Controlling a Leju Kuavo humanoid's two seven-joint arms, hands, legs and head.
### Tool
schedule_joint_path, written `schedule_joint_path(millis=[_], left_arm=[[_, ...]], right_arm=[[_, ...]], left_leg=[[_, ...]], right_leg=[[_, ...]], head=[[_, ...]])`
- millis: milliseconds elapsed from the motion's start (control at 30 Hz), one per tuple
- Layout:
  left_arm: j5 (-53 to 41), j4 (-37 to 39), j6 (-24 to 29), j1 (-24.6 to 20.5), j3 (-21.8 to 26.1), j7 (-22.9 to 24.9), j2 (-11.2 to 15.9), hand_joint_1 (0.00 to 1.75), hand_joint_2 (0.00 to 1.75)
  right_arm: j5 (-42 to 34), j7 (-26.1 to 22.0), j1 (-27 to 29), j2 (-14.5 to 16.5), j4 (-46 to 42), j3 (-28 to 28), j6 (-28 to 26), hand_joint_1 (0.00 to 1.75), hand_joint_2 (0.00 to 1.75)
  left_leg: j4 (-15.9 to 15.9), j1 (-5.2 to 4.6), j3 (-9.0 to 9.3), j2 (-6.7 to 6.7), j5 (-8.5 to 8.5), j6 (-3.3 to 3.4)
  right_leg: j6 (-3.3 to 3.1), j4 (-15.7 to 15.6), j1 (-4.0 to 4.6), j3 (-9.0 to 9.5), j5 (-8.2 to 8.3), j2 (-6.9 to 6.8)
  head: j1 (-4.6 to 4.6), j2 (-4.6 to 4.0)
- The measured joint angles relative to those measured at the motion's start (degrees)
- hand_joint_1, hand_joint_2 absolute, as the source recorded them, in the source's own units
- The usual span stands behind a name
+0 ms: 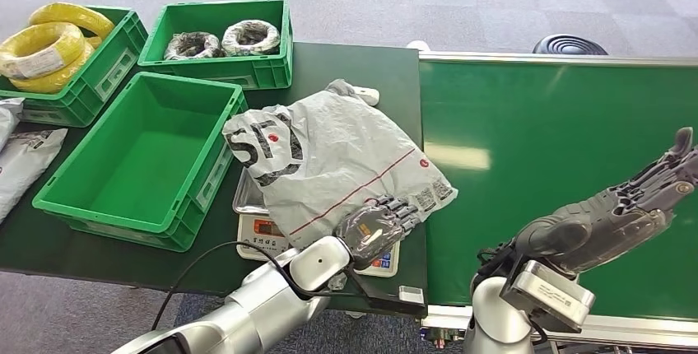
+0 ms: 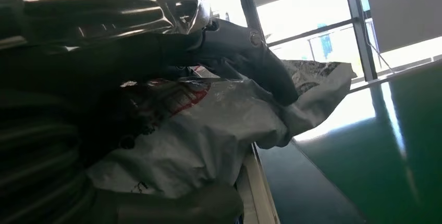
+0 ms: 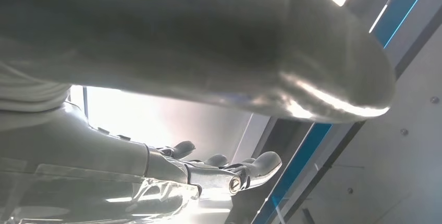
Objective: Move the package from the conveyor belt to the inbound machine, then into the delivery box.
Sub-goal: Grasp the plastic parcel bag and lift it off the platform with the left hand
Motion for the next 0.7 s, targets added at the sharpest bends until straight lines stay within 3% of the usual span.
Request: schedule_joint_path(millis=[300,700], left_arm=[[2.1,0.8,0.3,-0.5,1.4,-1.2,0.1,1.75,1.75],[10.1,-1.5,2.3,-0.3,7.2,-7.3,0.5,1.75,1.75]], right_arm=[[-0.1,0.0,0.0,0.0,0.1,0.5,0.0,0.0,0.0],[0.0,0.0,-0.2,0.0,0.8,0.7,0.0,0.0,0.0]], left_leg=[[0.0,0.0,0.07,0.03,0.0,0.0],[0.0,0.01,0.06,0.02,0.01,0.0]], right_leg=[[0.0,0.0,0.0,0.06,0.01,0.01],[0.0,0.0,0.01,0.05,0.01,0.01]], head=[[0.01,0.0],[0.01,0.0]])
